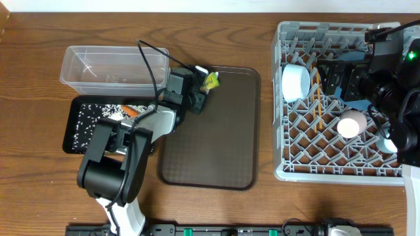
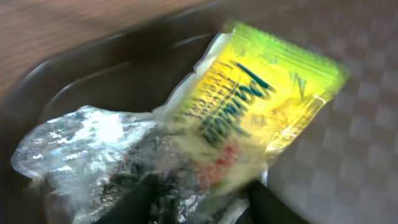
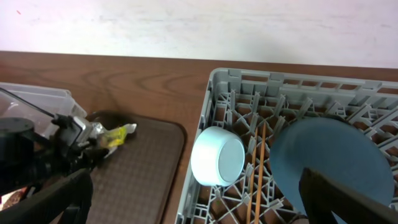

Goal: Sort waste into correct bins and load items into the dishwasher rack
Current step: 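Grasp the yellow snack packet and foil with the left gripper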

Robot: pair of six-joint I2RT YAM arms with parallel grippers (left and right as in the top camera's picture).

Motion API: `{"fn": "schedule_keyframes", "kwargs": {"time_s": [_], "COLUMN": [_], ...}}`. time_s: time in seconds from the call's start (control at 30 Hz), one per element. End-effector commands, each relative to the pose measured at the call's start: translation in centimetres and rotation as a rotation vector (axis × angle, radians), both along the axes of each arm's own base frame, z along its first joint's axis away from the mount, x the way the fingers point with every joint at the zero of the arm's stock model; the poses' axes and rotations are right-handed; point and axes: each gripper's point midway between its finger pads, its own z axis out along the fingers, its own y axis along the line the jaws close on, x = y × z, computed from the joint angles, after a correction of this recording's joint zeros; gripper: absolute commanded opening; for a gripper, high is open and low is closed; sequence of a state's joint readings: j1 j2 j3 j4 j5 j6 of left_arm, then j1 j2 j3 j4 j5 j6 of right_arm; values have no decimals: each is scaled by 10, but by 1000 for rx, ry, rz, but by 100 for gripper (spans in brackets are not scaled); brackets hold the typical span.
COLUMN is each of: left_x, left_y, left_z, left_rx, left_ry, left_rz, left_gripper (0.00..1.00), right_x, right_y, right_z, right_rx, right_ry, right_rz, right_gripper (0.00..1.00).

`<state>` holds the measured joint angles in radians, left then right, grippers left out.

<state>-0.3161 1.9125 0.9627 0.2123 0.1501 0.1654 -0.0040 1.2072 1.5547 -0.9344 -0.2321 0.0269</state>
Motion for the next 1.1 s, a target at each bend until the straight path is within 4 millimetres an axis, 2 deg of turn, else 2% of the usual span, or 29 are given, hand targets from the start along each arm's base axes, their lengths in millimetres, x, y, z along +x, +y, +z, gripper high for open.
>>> {"fn": "schedule_keyframes", "kwargs": {"time_s": [0.0, 0.07, 0.1, 0.23, 0.37, 0.43, 0.53, 0.6, 0.7, 0.8, 0.87, 0.97, 1.07], "left_x": [4, 3, 1, -17, -48, -64, -84, -90, -81, -56, -41, -25, -2], "left_y": [1, 1, 1, 7, 19, 31, 56, 61, 61, 72, 89, 115, 140], "left_z": [11, 24, 32, 66, 101, 109, 109, 108, 117, 136, 149, 157, 151], "left_rx": [-13, -50, -64, -90, -82, -43, 45, 68, 66, 70, 89, 90, 67], "left_ry": [-20, -20, -18, 6, 38, 62, 108, 123, 70, -58, -135, -193, -234], "left_rz": [22, 54, 66, 99, 112, 140, 231, 240, 227, 272, 348, 431, 497], "left_gripper": [21, 9, 6, 6, 6, 6, 6, 6, 6, 6, 6, 6, 6], "right_x": [-1, -1, -1, -1, -1, -1, -1, -1, -1, -1, -1, -1, -1], "right_y": [2, 2, 2, 2, 2, 2, 2, 2, 2, 2, 2, 2, 2], "right_z": [1, 1, 1, 1, 1, 1, 1, 1, 1, 1, 1, 1, 1], "right_rx": [13, 13, 13, 13, 13, 13, 13, 13, 13, 13, 13, 13, 13], "right_ry": [1, 1, 1, 1, 1, 1, 1, 1, 1, 1, 1, 1, 1], "right_rz": [-1, -1, -1, -1, -1, -1, -1, -1, -1, -1, -1, -1, -1], "right_gripper": [99, 99, 99, 99, 99, 99, 99, 99, 99, 99, 99, 99, 99]}}
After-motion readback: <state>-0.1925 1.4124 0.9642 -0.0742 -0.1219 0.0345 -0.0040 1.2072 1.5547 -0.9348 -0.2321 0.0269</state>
